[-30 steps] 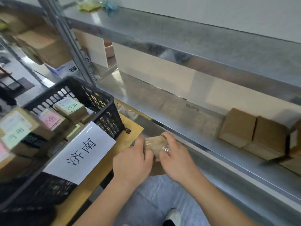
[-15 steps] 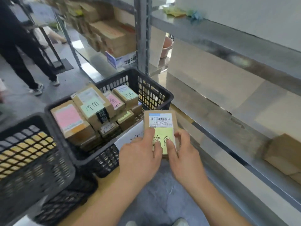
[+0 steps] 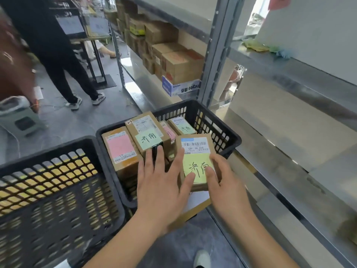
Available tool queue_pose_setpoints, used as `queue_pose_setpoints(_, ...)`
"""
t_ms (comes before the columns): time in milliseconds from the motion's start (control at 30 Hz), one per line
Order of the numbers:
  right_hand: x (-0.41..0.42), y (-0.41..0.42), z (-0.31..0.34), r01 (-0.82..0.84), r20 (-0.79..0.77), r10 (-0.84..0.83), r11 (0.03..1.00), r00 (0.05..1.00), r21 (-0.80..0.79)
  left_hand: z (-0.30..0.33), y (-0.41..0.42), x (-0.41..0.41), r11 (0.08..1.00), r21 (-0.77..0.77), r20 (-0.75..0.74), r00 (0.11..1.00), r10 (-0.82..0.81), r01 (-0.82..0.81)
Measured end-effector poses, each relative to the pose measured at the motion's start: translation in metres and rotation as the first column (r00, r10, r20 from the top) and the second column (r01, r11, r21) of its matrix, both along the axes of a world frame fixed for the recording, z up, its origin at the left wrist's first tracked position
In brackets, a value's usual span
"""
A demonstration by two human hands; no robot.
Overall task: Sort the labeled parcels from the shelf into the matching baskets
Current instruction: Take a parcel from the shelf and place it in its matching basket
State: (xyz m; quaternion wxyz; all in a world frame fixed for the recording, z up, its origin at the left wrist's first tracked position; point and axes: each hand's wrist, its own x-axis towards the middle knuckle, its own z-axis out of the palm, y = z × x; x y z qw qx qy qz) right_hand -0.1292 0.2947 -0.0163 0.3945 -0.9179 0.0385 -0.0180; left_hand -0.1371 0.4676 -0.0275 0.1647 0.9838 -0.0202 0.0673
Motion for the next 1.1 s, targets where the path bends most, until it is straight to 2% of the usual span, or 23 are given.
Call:
queue_pose_setpoints(300, 0.103, -0.006, -0.017, -0.116, -0.036, 0.115, 0.993, 0.993, -0.020, -0.021, 0.010, 0.059, 0.983, 0.038, -0.057, 0.981, 0.183, -0.181)
queue_pose_setpoints(433, 0.178, -0.031, -0.018, -0.084, -0.075, 0.089, 0.994, 0.993, 0.064, -0.028, 0.005, 0.097, 0.954, 0.063, -0.115, 0.947, 0.299, -0.294)
queue_pose_setpoints(667, 0.269, -0.048, -0.028, -0.224, -0.153, 0.226, 0.974, 0.962, 0.031, -0.050, -0.004, 0.152, 0.900, 0.098, -0.181, 0.882, 0.435, -0.424)
queue_pose_setpoints(867, 0.314, -0.043, -0.035, -0.261, -0.197, 0.276, 0.960, 0.941, 0.096, -0.072, -0.001, 0.162, 0.873, 0.183, -0.188, 0.856, 0.482, -0.452)
queue_pose_setpoints(1000, 0.336, -0.041, -0.044, -0.239, -0.179, 0.255, 0.965, 0.950, 0.107, -0.078, 0.002, 0.164, 0.867, 0.225, -0.194, 0.851, 0.488, -0.445)
queue_pose_setpoints(1100, 0.340, -0.025, -0.053, -0.281, -0.154, 0.291, 0.956, 0.944, 0.085, -0.081, 0.005, 0.165, 0.861, 0.238, -0.195, 0.847, 0.495, -0.448)
